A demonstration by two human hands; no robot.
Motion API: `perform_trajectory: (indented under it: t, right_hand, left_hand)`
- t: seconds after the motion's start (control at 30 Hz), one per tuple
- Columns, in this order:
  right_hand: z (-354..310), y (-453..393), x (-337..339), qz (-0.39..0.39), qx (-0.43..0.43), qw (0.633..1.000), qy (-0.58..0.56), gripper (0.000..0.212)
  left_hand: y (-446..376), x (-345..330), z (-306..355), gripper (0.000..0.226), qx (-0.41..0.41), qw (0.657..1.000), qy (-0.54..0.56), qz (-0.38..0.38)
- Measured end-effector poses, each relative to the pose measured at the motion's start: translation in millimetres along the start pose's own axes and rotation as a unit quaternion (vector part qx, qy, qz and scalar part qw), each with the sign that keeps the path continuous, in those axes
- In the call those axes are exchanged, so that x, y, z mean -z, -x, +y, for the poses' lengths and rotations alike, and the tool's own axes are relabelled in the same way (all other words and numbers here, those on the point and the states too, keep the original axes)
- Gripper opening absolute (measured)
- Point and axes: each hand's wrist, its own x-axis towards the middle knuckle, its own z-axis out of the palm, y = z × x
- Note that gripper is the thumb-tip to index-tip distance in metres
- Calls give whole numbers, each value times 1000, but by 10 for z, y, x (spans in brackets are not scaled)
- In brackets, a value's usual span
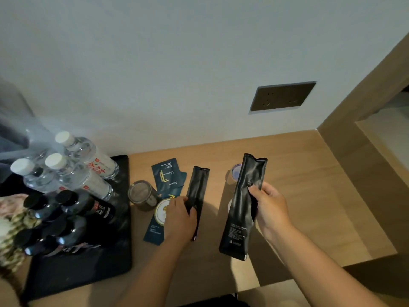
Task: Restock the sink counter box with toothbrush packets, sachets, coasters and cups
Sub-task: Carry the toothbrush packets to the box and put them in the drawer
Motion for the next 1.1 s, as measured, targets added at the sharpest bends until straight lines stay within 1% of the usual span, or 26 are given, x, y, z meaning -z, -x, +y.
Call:
perform_trajectory:
  t: [0.13,0.2,0.33,0.4,0.5,0.6,0.73,0.83,0.9,0.97,1.03,1.1]
  right_hand:
    - [-19,97,58,-3,11,1000,-7,11]
    - [-25,142,80,-6,17,1000,-14,11]
    - [-21,235,129,-6,22,999,-30,10]
    - [-11,276,145,-4,22,999,-38,10]
    - [13,338,171,10,21,999,-47,11]
    - [12,400,188,22,18,999,-47,10]
    - [-84,457,149,27,26,999,-23,16]
    - [-234,489,93,17,43,999,-19,21]
    - [-340,513,60,11,59,998,-35,17]
    - [-419,542,37,0,69,995,-70,12]
    - [-460,570,28,-14,58,992,-108,16]
    - [-469,593,43,-19,41,990,-136,19]
  left_hand:
    - [-124,-144,80,46,14,999,-46,7]
    - [-178,-192,75,49,13,998,-66,8]
    - [-252,-241,-13,52,13,1000,-22,8]
    - [-237,-213,-19,47,15,1000,8,-1]
    - [-181,-144,-6,30,31,999,41,-14]
    - [-102,-53,22,23,44,989,139,9]
    - [-18,249,254,34,-16,966,257,28]
    - [29,563,588,58,-57,941,334,23]
    - [101,730,785,69,-99,922,374,4]
    - [186,845,937,67,-141,914,380,-21]
    - [253,905,1041,64,-164,904,390,-60]
    - [304,920,1101,64,-177,903,383,-86]
